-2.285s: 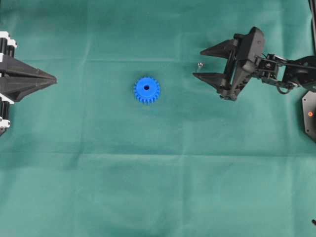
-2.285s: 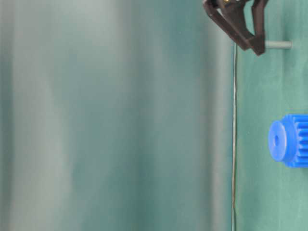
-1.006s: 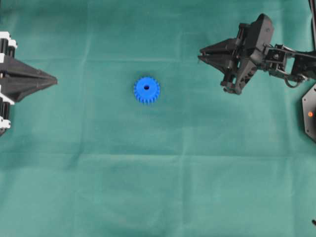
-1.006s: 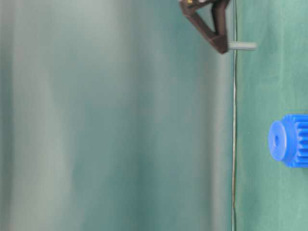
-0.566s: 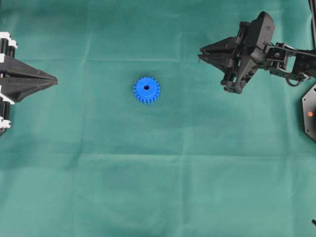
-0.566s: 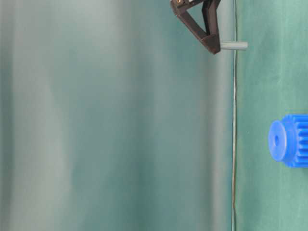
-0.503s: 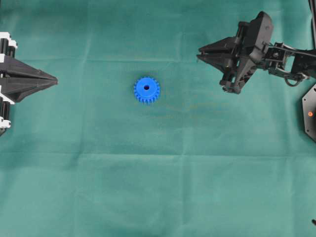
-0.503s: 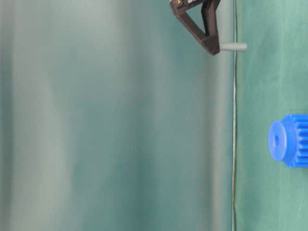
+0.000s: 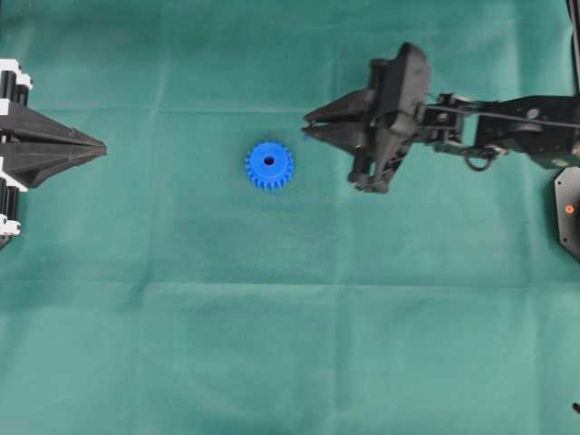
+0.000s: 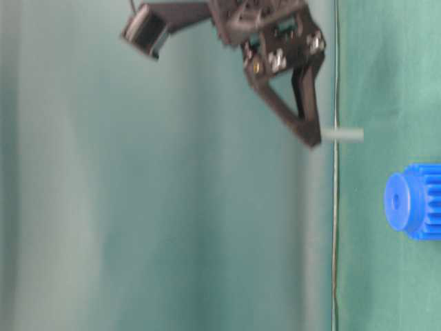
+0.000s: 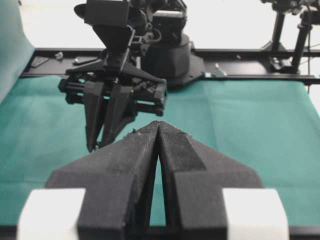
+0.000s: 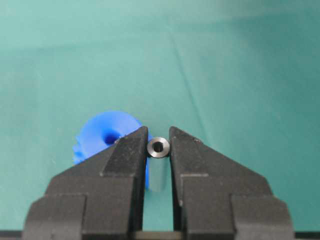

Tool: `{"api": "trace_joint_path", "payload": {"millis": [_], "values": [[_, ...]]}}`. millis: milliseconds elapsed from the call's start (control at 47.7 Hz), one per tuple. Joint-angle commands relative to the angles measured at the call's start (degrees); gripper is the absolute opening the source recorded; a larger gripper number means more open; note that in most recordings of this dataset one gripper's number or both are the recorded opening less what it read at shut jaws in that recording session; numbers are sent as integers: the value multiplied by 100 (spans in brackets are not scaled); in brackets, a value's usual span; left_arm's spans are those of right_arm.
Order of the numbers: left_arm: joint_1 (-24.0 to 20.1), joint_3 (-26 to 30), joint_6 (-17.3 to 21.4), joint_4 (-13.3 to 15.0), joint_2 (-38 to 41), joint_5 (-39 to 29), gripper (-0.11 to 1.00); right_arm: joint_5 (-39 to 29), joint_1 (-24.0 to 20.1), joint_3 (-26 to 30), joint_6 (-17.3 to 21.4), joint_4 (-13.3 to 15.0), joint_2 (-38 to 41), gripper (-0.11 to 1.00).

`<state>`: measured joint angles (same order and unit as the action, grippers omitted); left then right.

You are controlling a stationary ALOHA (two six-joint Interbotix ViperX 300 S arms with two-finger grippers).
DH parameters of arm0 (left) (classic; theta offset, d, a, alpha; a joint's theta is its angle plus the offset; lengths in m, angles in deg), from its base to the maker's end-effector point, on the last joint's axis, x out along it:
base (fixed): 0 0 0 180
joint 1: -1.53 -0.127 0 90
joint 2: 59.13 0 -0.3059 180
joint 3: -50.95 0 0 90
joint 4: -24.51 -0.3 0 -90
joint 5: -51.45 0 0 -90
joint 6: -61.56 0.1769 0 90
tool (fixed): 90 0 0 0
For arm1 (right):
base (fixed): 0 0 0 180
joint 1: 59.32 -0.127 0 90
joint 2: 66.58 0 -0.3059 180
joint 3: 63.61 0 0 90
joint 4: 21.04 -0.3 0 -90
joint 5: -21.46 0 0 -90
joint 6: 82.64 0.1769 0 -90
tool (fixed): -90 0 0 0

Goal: Insert the shaft placed at a random location into the center hole of the small gear at another random location.
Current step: 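Carry the shaft left with the right gripper over the blue gear's hole, then align the held shaft above the gear's center hole with the right gripper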

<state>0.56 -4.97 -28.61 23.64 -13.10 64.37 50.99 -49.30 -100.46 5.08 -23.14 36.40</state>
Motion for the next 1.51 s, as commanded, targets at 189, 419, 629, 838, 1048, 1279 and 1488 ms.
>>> {"api": "trace_joint_path", "payload": {"millis": [189,419,629,838,1048,1279,1488], "values": [[-18,79,-9,-18,44,26,0,-158,-167,703,-70,0,281,13],[-18,79,-9,-9,53,26,0,-158,-229,896,-70,9,457,13],[-18,79,-9,-18,53,26,0,-158,-229,905,-70,0,475,13],[-18,79,-9,-18,53,26,0,-158,-255,914,-70,0,527,13],[-18,70,-9,-18,53,26,0,-123,-255,976,-26,0,791,13],[-18,79,-18,-18,44,26,0,-123,-255,993,-26,-18,896,13],[-18,70,-18,-18,53,26,0,-132,-255,1002,-26,-18,870,13]]}}
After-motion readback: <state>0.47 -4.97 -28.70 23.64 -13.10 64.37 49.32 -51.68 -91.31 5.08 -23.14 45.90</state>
